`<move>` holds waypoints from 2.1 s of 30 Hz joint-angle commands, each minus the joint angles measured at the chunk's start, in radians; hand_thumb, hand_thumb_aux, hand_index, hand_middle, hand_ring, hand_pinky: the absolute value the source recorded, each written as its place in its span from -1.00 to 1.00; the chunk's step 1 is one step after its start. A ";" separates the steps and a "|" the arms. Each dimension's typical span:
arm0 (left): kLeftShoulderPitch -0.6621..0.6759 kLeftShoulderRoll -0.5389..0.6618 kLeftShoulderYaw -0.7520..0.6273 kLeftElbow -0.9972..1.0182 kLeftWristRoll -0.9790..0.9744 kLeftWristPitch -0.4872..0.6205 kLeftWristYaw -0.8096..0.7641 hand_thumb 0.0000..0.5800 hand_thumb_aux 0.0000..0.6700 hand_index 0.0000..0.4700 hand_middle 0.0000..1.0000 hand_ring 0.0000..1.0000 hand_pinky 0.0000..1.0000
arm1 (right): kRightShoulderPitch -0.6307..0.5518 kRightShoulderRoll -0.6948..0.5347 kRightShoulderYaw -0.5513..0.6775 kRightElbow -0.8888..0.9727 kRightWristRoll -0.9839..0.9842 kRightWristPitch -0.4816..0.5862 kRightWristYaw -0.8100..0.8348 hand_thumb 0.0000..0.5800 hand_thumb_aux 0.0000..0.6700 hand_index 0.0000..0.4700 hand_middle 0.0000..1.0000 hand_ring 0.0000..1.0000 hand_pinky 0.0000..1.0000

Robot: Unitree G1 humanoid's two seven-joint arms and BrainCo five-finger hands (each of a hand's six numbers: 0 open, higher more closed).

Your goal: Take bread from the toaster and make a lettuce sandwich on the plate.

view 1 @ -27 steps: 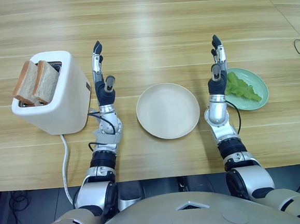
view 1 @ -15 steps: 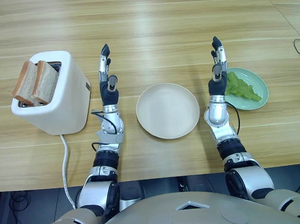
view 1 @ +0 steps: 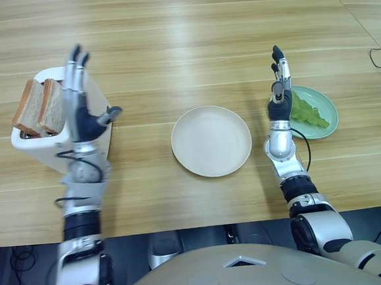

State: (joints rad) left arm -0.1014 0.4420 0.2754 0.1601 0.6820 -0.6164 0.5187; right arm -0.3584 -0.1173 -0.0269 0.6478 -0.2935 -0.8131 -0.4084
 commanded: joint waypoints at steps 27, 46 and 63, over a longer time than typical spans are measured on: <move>0.064 0.309 -0.010 0.443 -0.057 0.350 0.157 0.83 0.41 0.38 -1.00 -1.00 -1.00 | -0.035 -0.034 0.017 0.047 -0.014 -0.004 0.009 -1.00 -1.00 -1.00 -1.00 -1.00 -1.00; 0.079 0.300 -0.093 0.228 -0.043 0.355 0.135 1.00 1.00 0.96 1.00 1.00 1.00 | -0.042 -0.036 0.017 0.063 -0.014 0.006 0.002 -1.00 -1.00 -1.00 -1.00 -1.00 -1.00; 0.003 0.262 0.027 0.200 -0.151 0.345 0.248 1.00 1.00 0.96 1.00 1.00 1.00 | -0.066 -0.020 0.013 0.120 -0.014 0.012 -0.032 -1.00 -1.00 -1.00 -1.00 -1.00 -1.00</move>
State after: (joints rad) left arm -0.0921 0.7132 0.2473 0.4138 0.5660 -0.2473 0.7154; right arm -0.4178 -0.1376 -0.0094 0.7451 -0.3093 -0.8115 -0.4316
